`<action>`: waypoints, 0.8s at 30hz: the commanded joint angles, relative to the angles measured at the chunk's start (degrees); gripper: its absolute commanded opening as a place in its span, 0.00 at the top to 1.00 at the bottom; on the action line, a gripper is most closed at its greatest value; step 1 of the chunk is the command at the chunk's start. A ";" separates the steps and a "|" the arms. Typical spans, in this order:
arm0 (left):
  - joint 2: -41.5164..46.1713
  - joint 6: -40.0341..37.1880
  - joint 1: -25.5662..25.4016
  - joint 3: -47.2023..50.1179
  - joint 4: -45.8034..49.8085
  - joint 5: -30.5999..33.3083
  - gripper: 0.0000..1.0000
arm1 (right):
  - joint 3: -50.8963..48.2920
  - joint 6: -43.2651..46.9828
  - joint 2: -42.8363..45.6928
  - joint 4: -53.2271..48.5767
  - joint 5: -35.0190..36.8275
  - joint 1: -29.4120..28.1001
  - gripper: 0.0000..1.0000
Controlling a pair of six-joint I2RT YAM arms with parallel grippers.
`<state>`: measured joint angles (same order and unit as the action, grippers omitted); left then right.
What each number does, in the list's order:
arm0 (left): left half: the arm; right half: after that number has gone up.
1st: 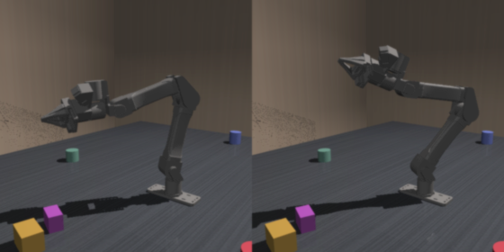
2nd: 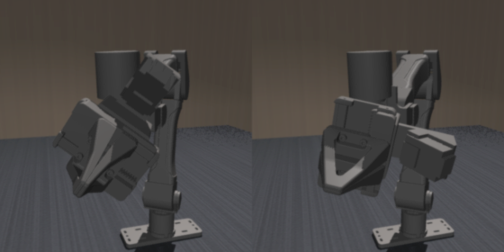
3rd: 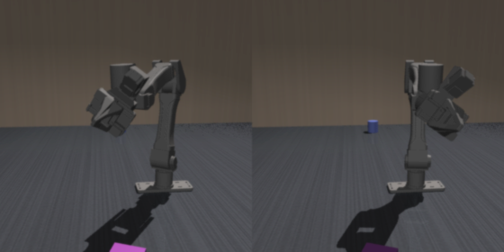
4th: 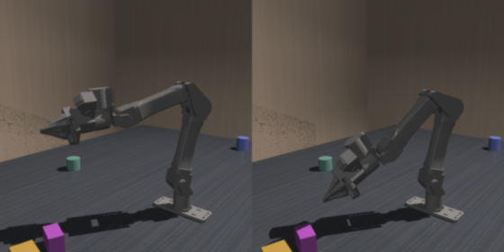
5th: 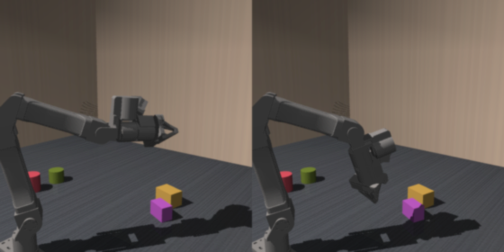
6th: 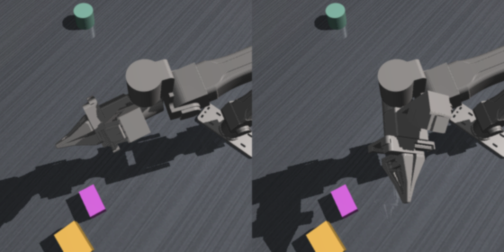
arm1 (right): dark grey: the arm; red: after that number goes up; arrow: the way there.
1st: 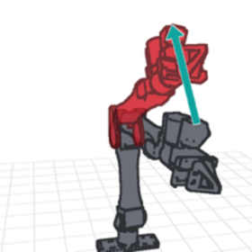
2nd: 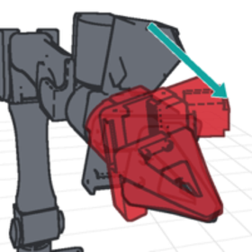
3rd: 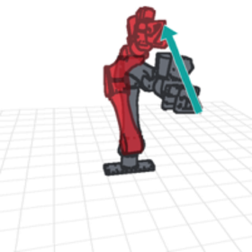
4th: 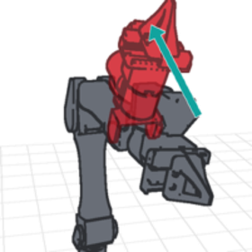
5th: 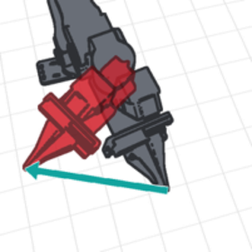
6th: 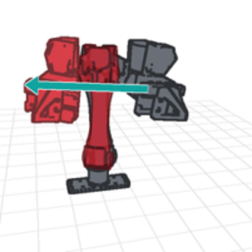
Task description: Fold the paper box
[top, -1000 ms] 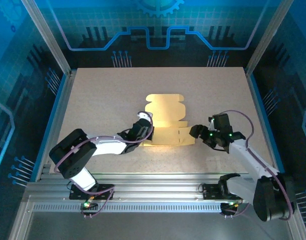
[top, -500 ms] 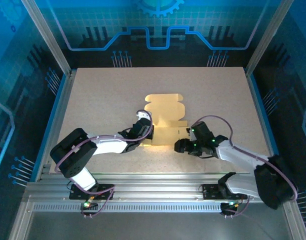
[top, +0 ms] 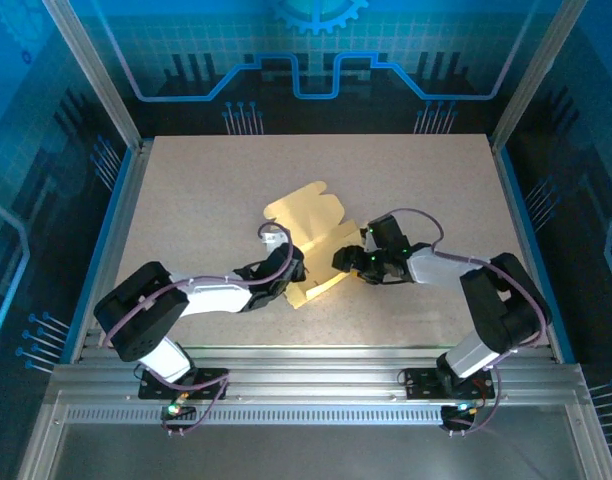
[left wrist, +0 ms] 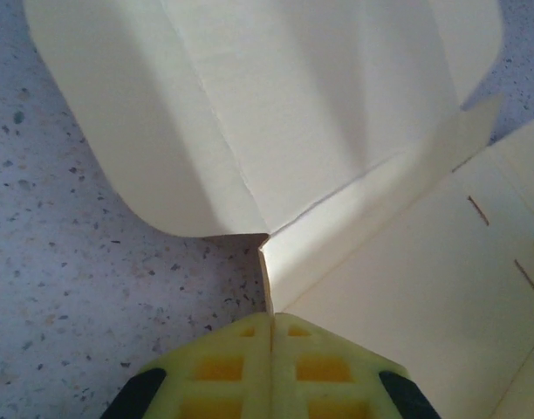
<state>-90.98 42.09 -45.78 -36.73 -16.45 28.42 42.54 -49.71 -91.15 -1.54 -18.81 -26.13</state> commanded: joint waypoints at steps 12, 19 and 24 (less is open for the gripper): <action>-2.10 -15.14 -5.72 5.87 -19.83 5.85 0.90 | 13.33 -3.40 -7.16 -15.73 5.52 1.27 0.50; -4.35 -23.28 -6.88 8.09 -29.36 5.11 0.91 | 18.09 -4.69 -10.79 -23.68 6.78 1.66 0.70; -8.97 -37.62 -10.34 12.59 -46.48 5.56 0.92 | 19.02 -5.03 -12.46 -23.91 6.18 1.86 0.72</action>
<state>-97.91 14.94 -53.49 -25.74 -49.17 36.45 60.01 -54.00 -102.32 -23.81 -10.83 -24.32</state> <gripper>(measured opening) 0.078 0.280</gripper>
